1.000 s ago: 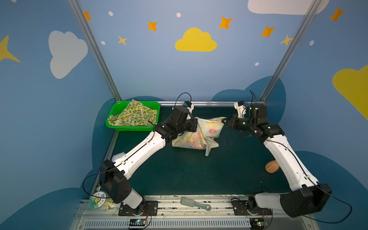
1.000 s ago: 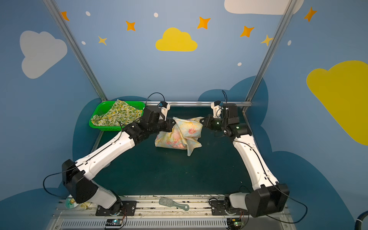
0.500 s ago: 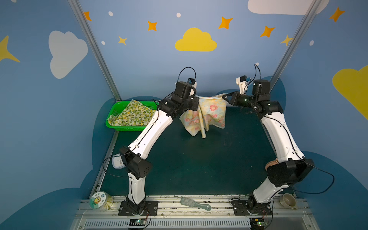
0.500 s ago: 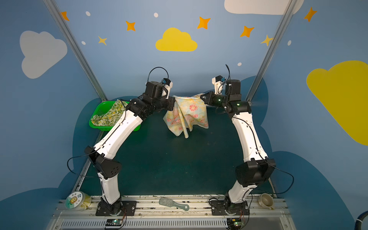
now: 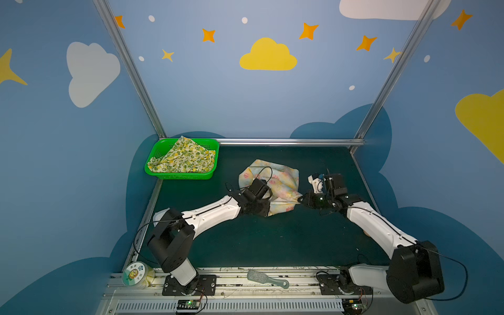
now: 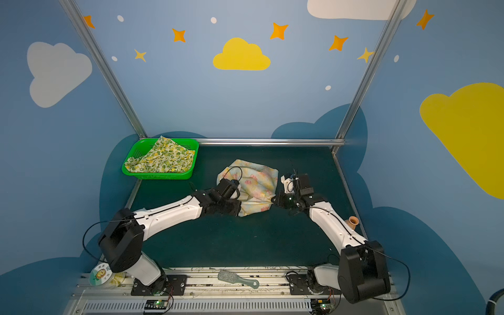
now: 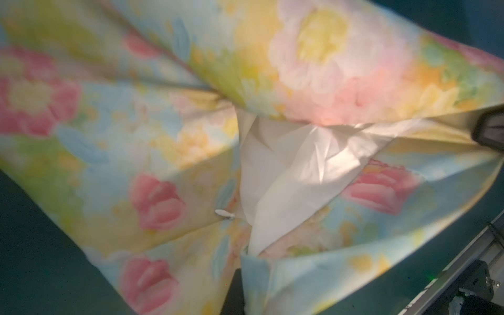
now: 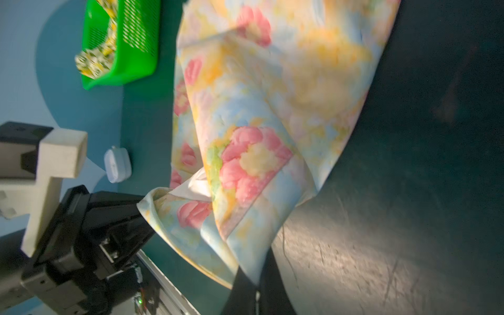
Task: Fold and stack skirts
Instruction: Flatten out the skirt at the center of the table.
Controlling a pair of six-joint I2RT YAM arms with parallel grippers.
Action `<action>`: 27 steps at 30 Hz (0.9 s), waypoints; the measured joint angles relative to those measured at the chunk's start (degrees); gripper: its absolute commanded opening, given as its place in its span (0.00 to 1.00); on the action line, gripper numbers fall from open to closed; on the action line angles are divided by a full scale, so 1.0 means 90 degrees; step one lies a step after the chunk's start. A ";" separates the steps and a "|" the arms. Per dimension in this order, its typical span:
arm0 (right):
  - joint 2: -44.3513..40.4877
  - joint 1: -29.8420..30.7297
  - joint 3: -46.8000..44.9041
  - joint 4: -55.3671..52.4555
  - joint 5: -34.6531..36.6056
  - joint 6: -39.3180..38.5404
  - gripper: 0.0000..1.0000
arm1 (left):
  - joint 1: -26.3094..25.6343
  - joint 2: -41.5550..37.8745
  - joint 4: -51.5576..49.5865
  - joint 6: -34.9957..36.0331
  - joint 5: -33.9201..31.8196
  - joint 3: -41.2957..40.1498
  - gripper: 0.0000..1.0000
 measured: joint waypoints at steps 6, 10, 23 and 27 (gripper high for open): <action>-0.0731 0.0204 -0.0845 0.0206 0.0515 0.0321 0.20 | -0.0017 -0.0680 0.0316 -0.0474 0.0471 -0.0811 0.62; -0.1071 0.0459 -0.1071 0.0032 0.0780 0.0464 0.38 | 0.0027 -0.1304 0.0279 -0.0607 0.0610 -0.1095 0.64; -0.1557 0.1112 -0.0709 -0.0515 0.1702 0.0532 0.41 | 0.0410 -0.0019 0.0121 -0.0646 -0.0083 0.0248 0.52; -0.0852 0.1494 -0.0124 -0.0532 0.2086 0.0340 0.55 | 0.0410 0.0748 0.0253 -0.0624 0.0126 0.0673 0.49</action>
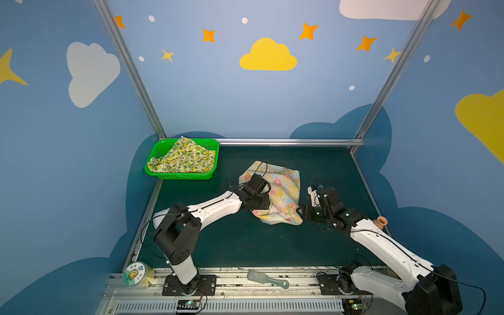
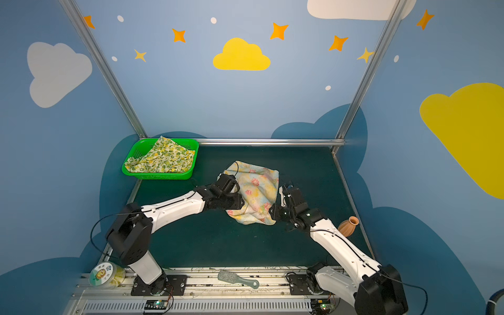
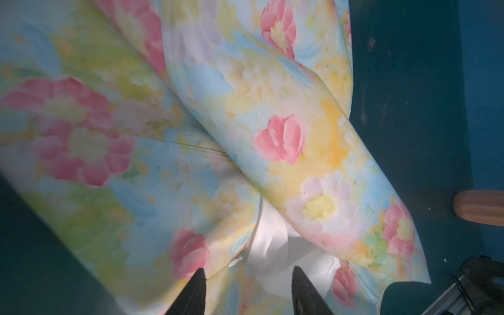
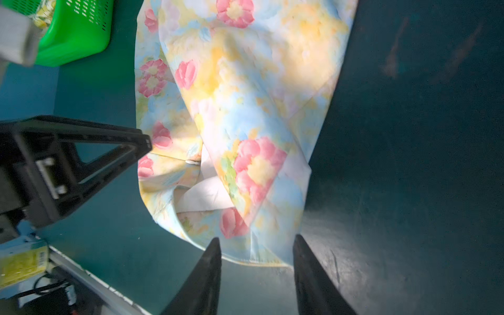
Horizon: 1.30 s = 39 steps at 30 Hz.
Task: Fold and stack skirts
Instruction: Flatten out the skirt at the center of the table.
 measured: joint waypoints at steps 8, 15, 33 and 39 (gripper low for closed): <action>0.1877 0.0629 0.1394 0.0002 0.0617 -0.0544 0.59 | -0.0063 0.0155 0.0083 -0.0279 0.0415 -0.0806 0.49; 0.4141 0.0886 0.3371 -0.0930 0.1081 -0.0585 0.51 | -0.0211 -0.0454 0.0160 -0.0665 0.0398 -0.1593 0.50; 0.4852 0.1144 0.3752 -0.1362 0.1054 -0.0583 0.23 | -0.0250 -0.0549 0.0202 -0.0855 0.0032 -0.1744 0.49; 0.4459 0.1294 0.3725 -0.1455 0.1037 -0.0636 0.53 | -0.0243 -0.0678 0.0204 -0.0848 -0.0073 -0.1797 0.50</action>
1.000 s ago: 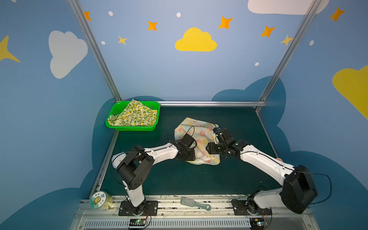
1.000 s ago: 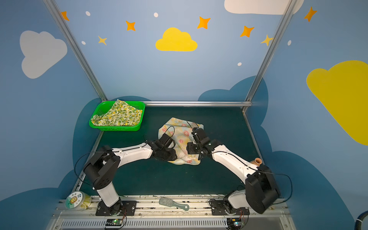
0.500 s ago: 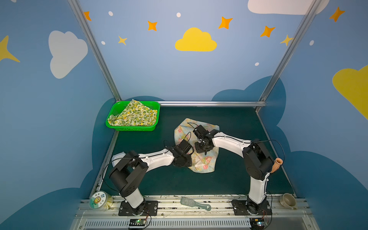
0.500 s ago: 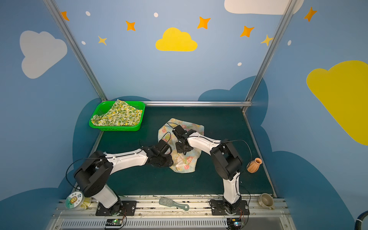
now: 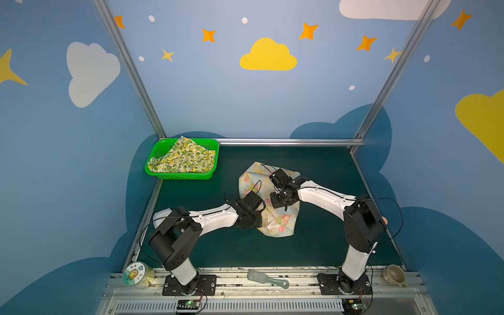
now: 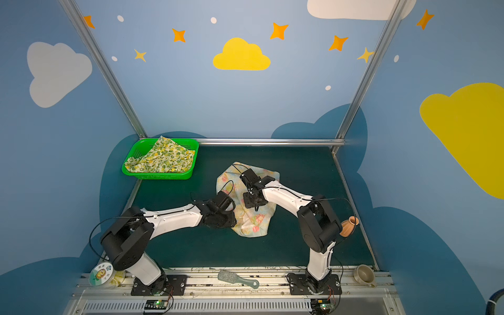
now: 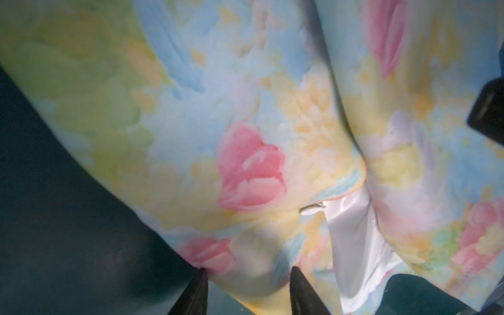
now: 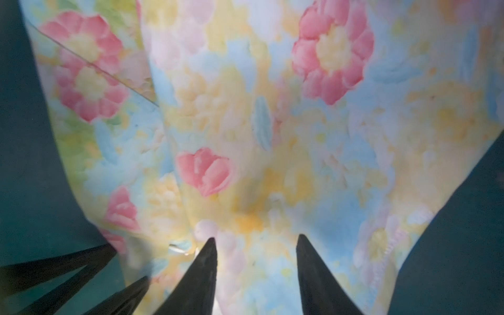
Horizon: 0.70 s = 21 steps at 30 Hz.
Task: Fold and stack skirts
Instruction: Flatten out the skirt at the center of the table.
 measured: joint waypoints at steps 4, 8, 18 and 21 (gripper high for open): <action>0.0041 0.0313 0.0000 -0.0075 0.0102 -0.0015 0.52 | 0.0078 -0.0143 0.0036 -0.0010 -0.0041 -0.0075 0.50; 0.0296 0.0525 0.0061 -0.0078 0.0146 0.0022 0.41 | 0.0187 -0.0168 0.0143 -0.0056 -0.0022 -0.0185 0.50; 0.0651 0.0486 0.0114 -0.0078 0.0435 0.0168 0.00 | 0.0248 -0.0168 0.0185 -0.0151 0.0000 -0.0223 0.49; 0.0573 0.0464 0.0107 -0.0080 0.0500 0.0153 0.00 | 0.0260 -0.0168 0.0185 -0.0151 -0.0002 -0.0223 0.49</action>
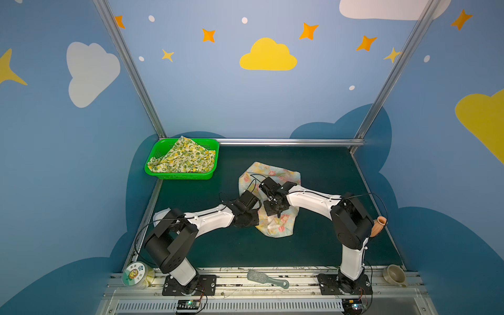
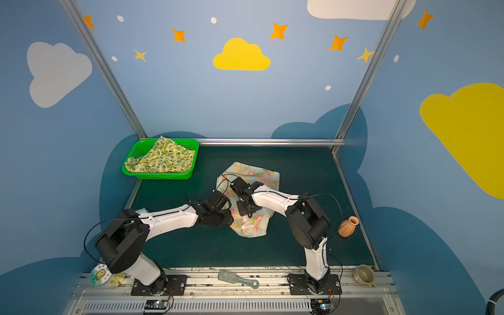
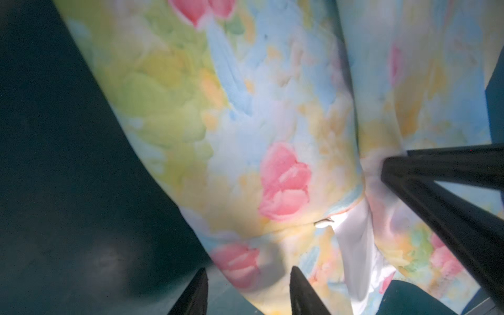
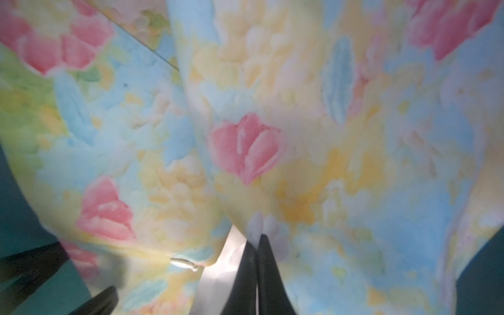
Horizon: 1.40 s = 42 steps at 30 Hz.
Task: Fold and stack skirts
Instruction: Flatten out the skirt at the center of the table.
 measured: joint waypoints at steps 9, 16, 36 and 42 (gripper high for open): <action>-0.1464 -0.0464 -0.0408 0.0012 -0.0192 0.0068 0.00 | 0.0010 0.0000 -0.0036 0.0063 -0.0044 0.0049 0.50; -0.2613 -0.1202 -0.1180 0.0180 -0.0857 0.0296 0.00 | -0.0073 0.0022 -0.0216 0.0459 -0.0053 0.0831 0.59; -0.3084 -0.2261 -0.2178 0.0699 -0.2203 0.0733 0.00 | -0.0665 0.1661 -0.1554 0.1530 -0.0801 0.2776 0.54; -0.3084 -0.2348 -0.2178 0.0772 -0.2407 0.0733 0.00 | -0.0702 0.1870 -0.1724 0.1603 -0.1103 0.2941 0.51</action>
